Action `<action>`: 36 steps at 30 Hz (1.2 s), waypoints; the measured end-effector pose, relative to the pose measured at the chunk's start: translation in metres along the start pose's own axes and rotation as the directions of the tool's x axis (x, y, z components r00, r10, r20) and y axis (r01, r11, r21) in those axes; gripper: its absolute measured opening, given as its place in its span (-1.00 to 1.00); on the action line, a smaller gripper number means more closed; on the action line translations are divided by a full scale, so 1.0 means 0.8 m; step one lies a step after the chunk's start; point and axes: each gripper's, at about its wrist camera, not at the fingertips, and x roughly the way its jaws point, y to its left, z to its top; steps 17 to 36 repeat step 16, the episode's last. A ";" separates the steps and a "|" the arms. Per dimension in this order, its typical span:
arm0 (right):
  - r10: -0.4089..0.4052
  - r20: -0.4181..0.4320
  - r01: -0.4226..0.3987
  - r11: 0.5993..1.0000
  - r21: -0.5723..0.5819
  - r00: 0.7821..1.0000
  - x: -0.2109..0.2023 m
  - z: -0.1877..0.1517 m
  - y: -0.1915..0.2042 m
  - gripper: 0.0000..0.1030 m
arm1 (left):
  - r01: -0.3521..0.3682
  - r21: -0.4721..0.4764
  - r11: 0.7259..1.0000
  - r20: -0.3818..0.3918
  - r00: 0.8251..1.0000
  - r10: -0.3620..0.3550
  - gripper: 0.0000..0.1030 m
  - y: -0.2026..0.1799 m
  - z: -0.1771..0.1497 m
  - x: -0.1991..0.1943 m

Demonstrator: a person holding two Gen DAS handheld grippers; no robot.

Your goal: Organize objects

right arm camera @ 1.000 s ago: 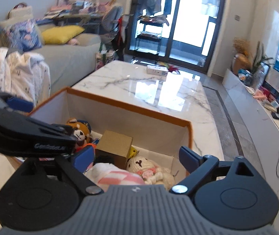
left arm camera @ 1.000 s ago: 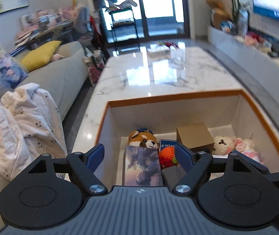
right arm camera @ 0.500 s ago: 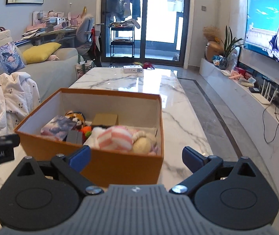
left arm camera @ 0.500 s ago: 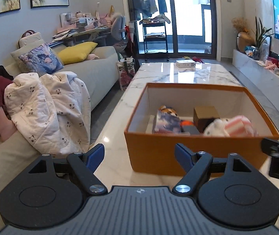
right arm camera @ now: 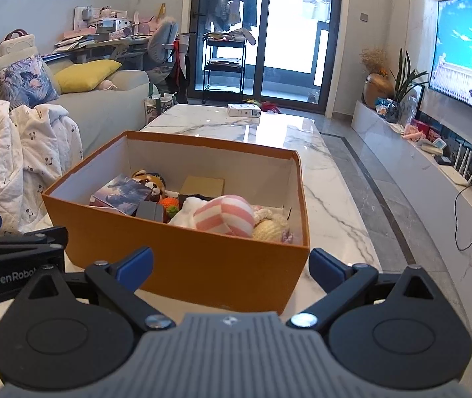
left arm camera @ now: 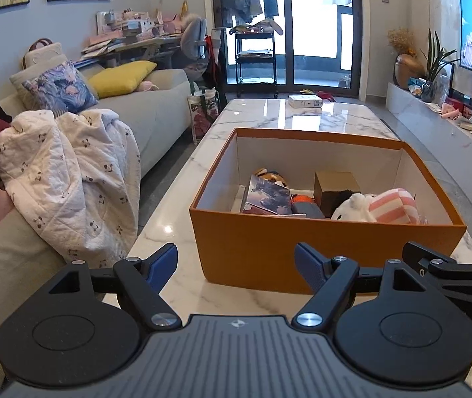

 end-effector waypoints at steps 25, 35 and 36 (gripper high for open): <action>-0.012 -0.018 0.012 1.000 0.027 1.000 0.015 0.001 -0.009 0.97 | 0.018 0.017 1.000 -0.013 1.000 -0.017 0.78 -0.008 -0.003 0.005; -0.012 -0.018 0.012 1.000 0.027 1.000 0.015 0.001 -0.009 0.97 | 0.018 0.017 1.000 -0.013 1.000 -0.017 0.78 -0.008 -0.003 0.005; -0.012 -0.018 0.012 1.000 0.027 1.000 0.015 0.001 -0.009 0.97 | 0.018 0.017 1.000 -0.013 1.000 -0.017 0.78 -0.008 -0.003 0.005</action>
